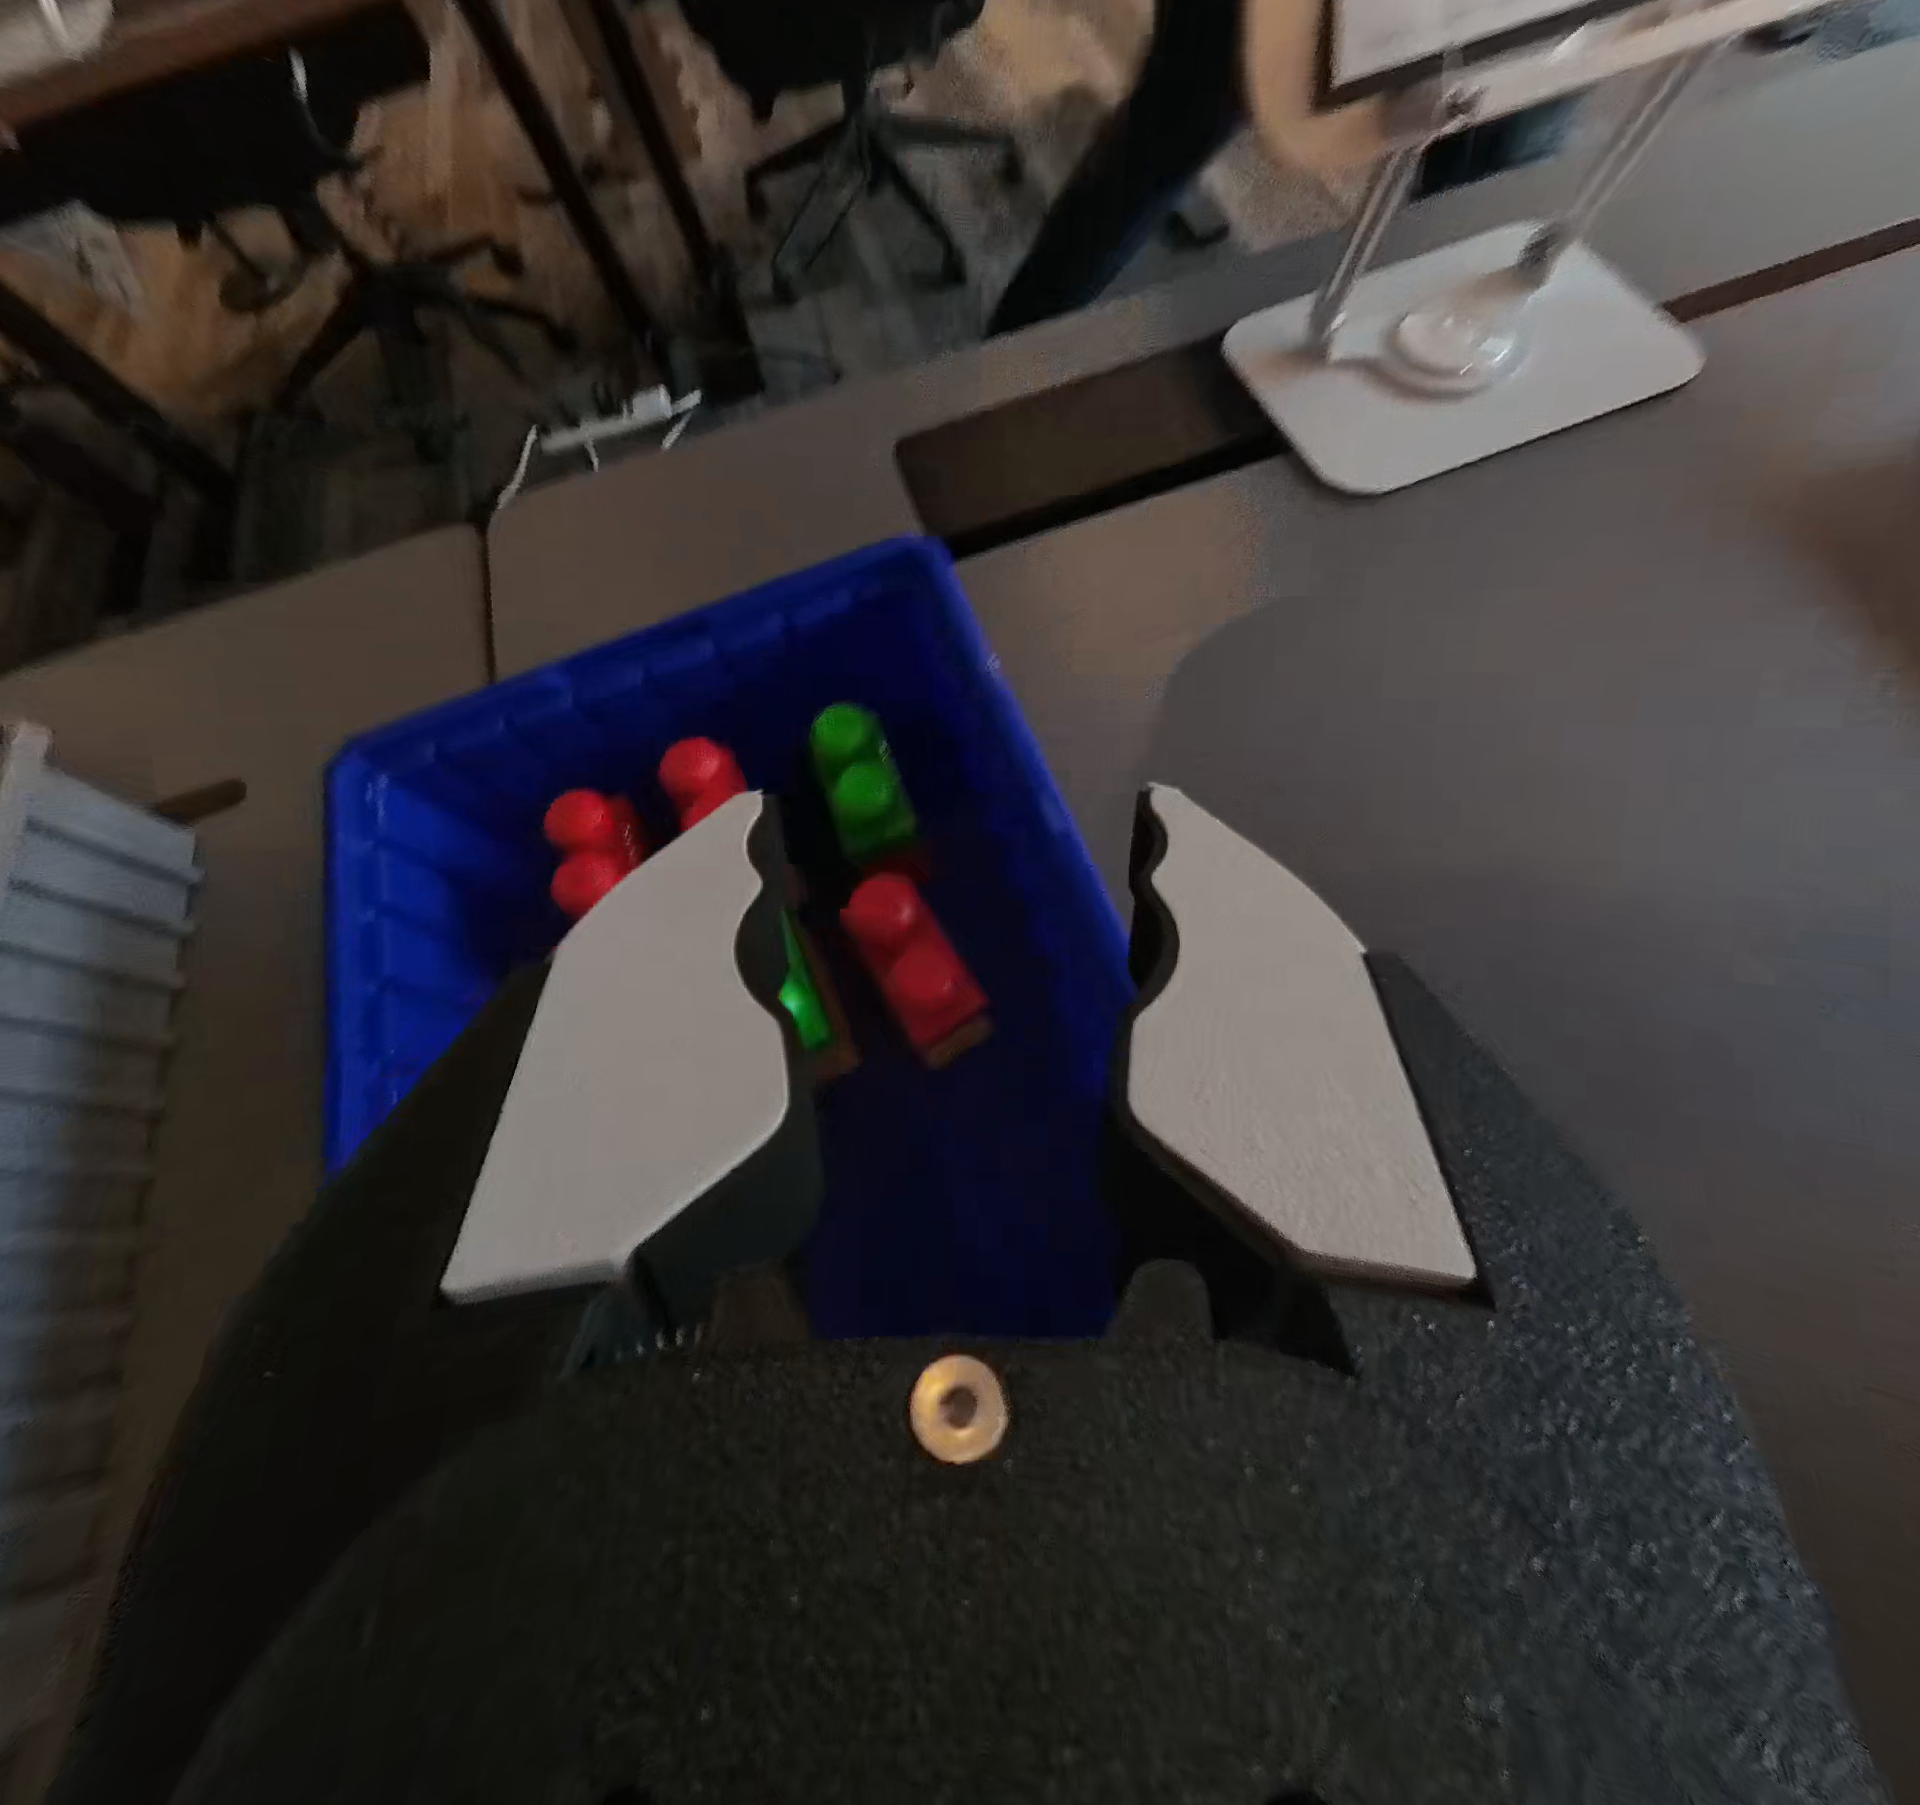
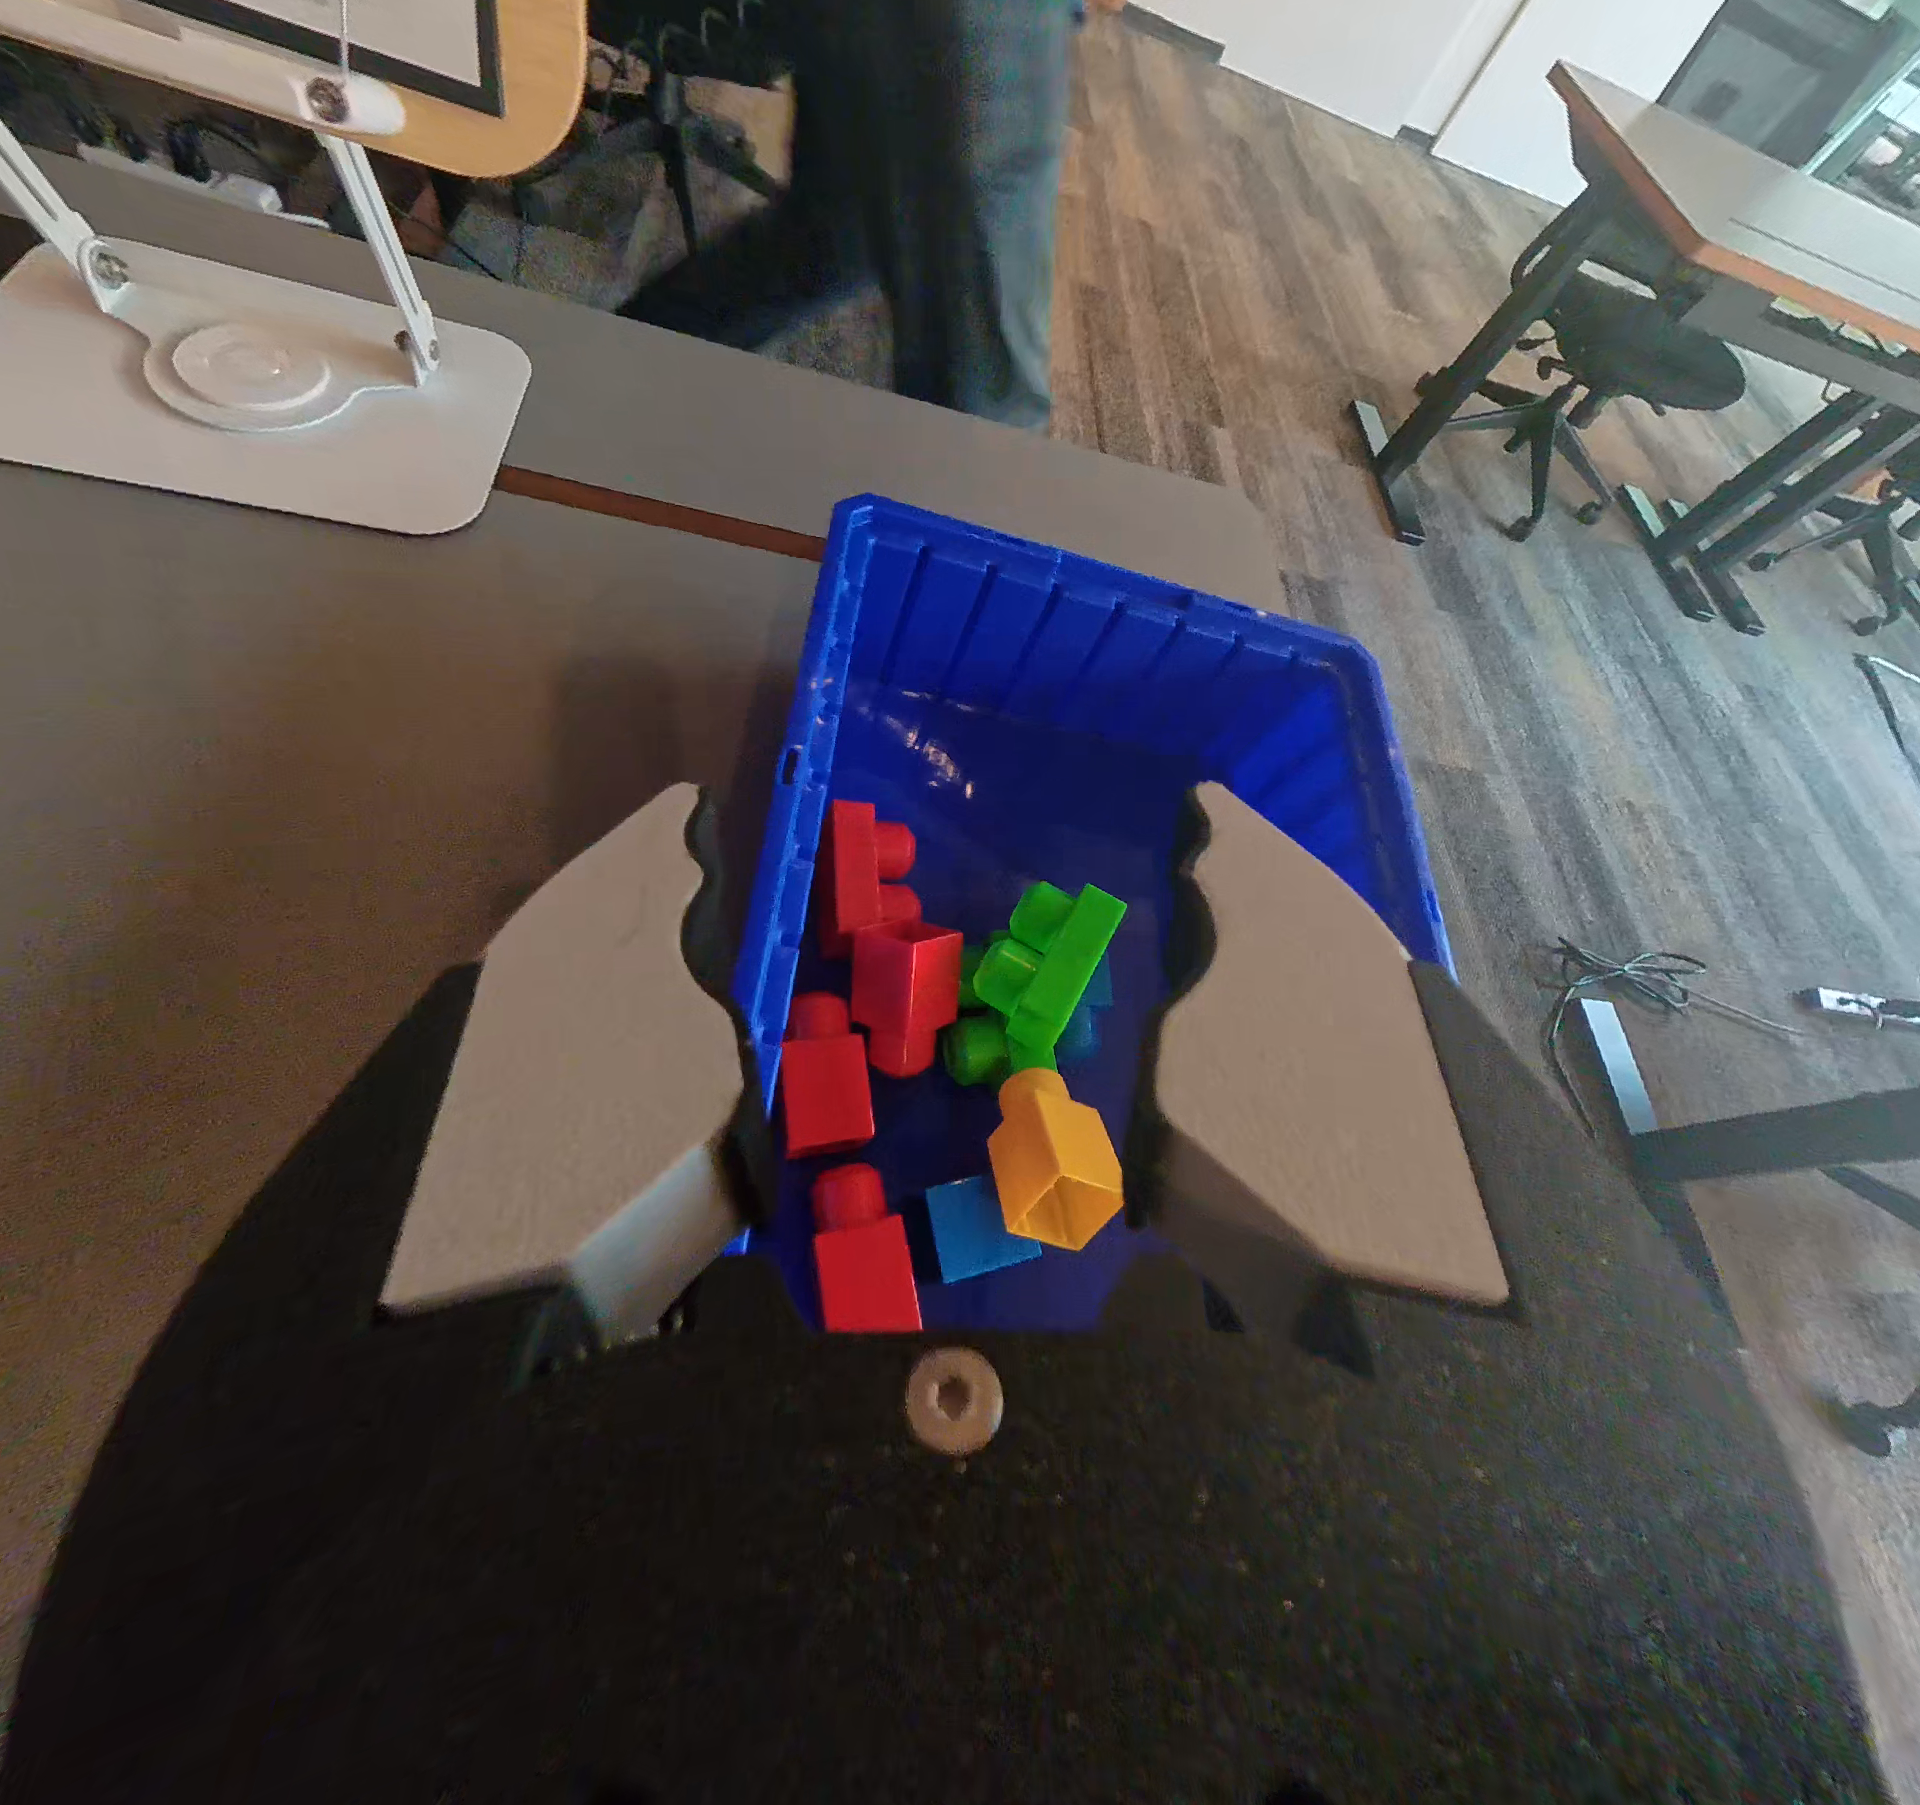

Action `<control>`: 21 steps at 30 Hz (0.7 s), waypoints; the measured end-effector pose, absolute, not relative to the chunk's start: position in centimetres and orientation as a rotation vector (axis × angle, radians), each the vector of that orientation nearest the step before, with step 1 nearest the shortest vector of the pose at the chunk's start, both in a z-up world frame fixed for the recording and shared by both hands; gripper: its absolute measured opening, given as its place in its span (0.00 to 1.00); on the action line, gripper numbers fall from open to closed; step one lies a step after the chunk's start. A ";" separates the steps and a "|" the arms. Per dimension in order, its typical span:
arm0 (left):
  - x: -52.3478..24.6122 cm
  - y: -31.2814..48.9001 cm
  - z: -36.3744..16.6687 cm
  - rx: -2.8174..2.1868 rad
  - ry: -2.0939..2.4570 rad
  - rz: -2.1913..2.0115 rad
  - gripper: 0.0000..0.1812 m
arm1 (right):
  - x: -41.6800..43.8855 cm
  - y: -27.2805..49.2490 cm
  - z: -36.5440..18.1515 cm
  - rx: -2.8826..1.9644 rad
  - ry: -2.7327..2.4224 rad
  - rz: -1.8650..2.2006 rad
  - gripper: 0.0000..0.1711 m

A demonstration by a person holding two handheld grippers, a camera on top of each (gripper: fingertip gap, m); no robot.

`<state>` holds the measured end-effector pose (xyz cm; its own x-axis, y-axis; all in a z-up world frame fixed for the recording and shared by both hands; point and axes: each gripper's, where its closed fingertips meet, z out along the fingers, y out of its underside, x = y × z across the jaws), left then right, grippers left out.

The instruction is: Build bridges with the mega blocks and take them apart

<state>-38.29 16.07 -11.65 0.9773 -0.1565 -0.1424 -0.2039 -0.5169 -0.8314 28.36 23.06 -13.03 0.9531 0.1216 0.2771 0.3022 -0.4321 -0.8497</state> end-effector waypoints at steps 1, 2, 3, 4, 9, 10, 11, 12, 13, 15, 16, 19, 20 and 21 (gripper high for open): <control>-39.4 16.1 -12.4 -2.163 0.227 0.055 0.35 | 28.6 23.0 -13.1 -2.023 -0.287 -0.207 0.48; -40.6 16.1 -13.3 -2.198 0.198 0.053 0.35 | 28.9 22.8 -13.1 -2.025 -0.275 -0.203 0.47; -41.7 16.2 -14.2 -2.231 0.164 0.052 0.34 | 29.1 22.7 -13.2 -2.027 -0.271 -0.200 0.47; -42.8 16.2 -15.2 -2.270 0.137 0.050 0.34 | 29.3 22.6 -13.2 -2.028 -0.267 -0.200 0.47; -46.5 16.7 -21.1 -2.457 0.044 0.034 0.34 | 30.1 22.1 -13.5 -2.039 -0.241 -0.199 0.47; -46.8 16.9 -22.1 -2.483 0.035 0.030 0.34 | 30.2 22.1 -13.6 -2.040 -0.237 -0.200 0.47; -47.1 17.1 -23.0 -2.502 0.032 0.029 0.34 | 30.3 22.0 -13.6 -2.041 -0.235 -0.201 0.47; -47.3 17.3 -23.7 -2.520 0.031 0.037 0.34 | 30.3 22.0 -13.6 -2.041 -0.234 -0.201 0.47; -47.5 17.4 -24.3 -2.535 0.031 0.049 0.34 | 30.3 22.0 -13.6 -2.041 -0.233 -0.200 0.47; -47.8 17.8 -25.2 -2.559 0.028 0.064 0.34 | 30.4 21.9 -13.6 -2.044 -0.235 -0.205 0.47; -47.9 18.0 -25.6 -2.570 0.025 0.068 0.33 | 30.4 21.9 -13.6 -2.045 -0.237 -0.207 0.47; -48.4 18.3 -26.7 -2.612 0.016 0.078 0.33 | 30.3 21.9 -13.6 -2.046 -0.240 -0.209 0.47; -48.4 18.4 -27.1 -2.624 0.020 0.073 0.32 | 30.3 21.9 -13.6 -2.046 -0.241 -0.209 0.47; -48.4 18.5 -27.4 -2.638 0.031 0.068 0.32 | 30.2 21.9 -13.6 -2.047 -0.242 -0.209 0.47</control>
<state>-48.39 18.51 -27.39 0.9985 -0.0099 -0.0538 -0.0346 -0.8761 -0.4809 30.25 21.92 -13.61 0.9647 0.0823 0.2502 0.2595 -0.4601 -0.8491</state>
